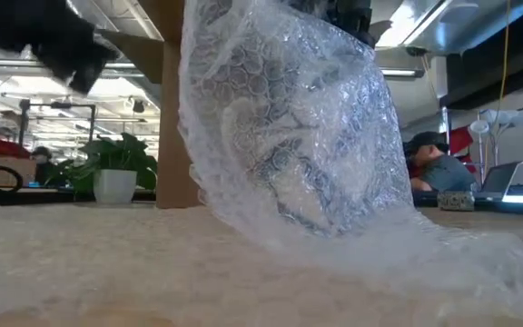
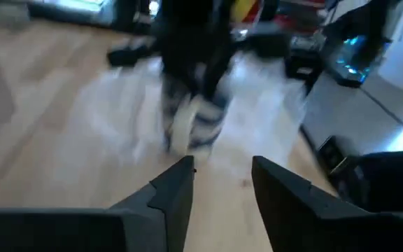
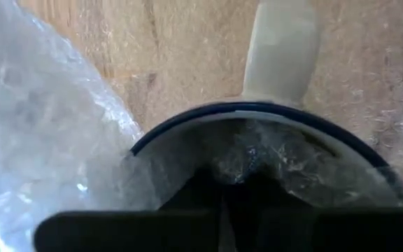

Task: Wrap mug
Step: Wrap the blue mug with the bubble wrap

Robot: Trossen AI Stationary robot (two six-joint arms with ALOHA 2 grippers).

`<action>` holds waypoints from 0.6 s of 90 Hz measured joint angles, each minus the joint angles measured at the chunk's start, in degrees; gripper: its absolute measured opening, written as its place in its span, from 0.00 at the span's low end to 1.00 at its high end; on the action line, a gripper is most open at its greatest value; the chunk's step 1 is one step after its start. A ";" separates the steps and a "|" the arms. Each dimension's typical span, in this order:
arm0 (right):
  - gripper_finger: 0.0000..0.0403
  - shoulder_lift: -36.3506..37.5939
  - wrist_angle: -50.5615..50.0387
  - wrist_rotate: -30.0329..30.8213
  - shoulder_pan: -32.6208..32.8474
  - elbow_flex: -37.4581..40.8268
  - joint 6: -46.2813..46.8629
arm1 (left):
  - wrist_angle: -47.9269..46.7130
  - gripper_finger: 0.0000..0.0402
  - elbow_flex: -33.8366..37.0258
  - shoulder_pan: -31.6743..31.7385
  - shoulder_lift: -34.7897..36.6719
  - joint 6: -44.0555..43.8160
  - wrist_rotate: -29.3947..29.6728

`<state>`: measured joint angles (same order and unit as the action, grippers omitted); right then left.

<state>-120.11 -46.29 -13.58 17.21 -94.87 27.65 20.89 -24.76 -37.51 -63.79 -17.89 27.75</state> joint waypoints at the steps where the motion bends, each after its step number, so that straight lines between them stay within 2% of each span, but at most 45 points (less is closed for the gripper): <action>1: 0.00 0.00 -0.01 0.00 0.00 0.00 0.21 | -0.44 0.31 -0.53 -0.08 -0.17 0.17 0.00; 12: 0.00 0.00 0.01 0.41 -0.10 0.00 0.60 | -7.27 0.25 -5.83 -1.33 -3.22 0.50 -0.22; 21: 0.00 0.02 0.07 0.47 -0.67 0.00 0.65 | -11.71 0.13 -9.30 -2.02 -6.19 0.44 -0.22; 30: 0.00 0.02 0.11 0.48 -1.27 -0.26 0.82 | -12.17 0.03 -11.47 -2.28 -8.12 0.37 -0.20; 54: 0.00 -0.04 0.59 3.04 -2.37 -4.91 0.62 | -9.48 0.00 -15.08 -2.28 -12.46 0.52 -1.37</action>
<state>-120.16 -45.70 -10.54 14.84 -99.78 28.27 11.41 -39.84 -39.79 -76.25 -17.37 26.38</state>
